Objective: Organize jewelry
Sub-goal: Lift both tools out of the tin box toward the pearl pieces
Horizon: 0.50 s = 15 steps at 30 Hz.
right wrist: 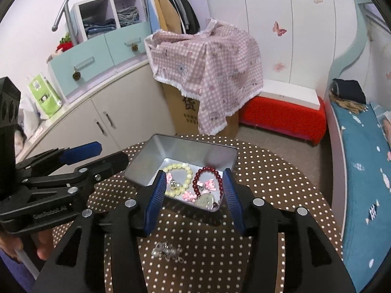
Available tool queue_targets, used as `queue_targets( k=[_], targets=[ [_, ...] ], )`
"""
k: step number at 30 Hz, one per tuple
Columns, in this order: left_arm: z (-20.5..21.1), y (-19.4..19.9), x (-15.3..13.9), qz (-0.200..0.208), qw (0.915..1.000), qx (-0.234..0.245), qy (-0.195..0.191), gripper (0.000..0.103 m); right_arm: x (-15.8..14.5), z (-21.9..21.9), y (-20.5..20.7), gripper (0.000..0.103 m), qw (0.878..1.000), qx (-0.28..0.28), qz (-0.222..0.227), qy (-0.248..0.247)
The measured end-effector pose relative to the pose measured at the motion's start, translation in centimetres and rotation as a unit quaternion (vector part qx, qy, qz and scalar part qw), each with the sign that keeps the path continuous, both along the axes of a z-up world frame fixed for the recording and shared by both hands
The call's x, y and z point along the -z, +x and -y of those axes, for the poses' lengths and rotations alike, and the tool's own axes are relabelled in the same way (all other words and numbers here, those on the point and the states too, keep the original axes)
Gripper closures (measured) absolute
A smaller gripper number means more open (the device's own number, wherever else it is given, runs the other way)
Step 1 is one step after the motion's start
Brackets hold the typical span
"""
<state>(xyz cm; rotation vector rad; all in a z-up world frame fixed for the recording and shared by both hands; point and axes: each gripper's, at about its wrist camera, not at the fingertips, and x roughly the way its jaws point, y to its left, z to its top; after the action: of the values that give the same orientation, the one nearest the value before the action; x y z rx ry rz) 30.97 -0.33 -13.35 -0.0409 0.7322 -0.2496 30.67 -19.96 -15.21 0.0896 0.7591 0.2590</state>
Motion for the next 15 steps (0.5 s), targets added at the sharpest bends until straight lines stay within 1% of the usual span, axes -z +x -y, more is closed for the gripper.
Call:
queue_targets(
  k=[3, 6, 8, 11, 15],
  targets=[
    [0.2, -1.5, 0.0, 0.007, 1.0000, 0.003, 0.003, 0.039, -0.2, 0.4, -1.3, 0.052, 1.000, 0.002, 0.001, 0.000],
    [0.5, -2.8, 1.0, 0.003, 0.9999, 0.005, 0.009, 0.039, 0.4, 0.9, -2.8, 0.051, 1.000, 0.006, -0.003, -0.005],
    [0.9, -3.4, 2.2, -0.007, 0.9998, 0.012, 0.015, 0.039, 1.2, 1.4, -3.7, 0.051, 1.000, 0.009, -0.010, -0.003],
    [1.7, -4.2, 4.8, -0.028, 0.9987, 0.023, 0.035, 0.040, 3.0, 2.1, -4.7, 0.051, 1.000, 0.013, -0.027, -0.006],
    [2.3, -4.9, 7.5, -0.054, 0.9972, 0.033, 0.039, 0.041, 5.7, 3.1, -5.4, 0.051, 0.998, 0.017, -0.055, 0.001]
  ],
)
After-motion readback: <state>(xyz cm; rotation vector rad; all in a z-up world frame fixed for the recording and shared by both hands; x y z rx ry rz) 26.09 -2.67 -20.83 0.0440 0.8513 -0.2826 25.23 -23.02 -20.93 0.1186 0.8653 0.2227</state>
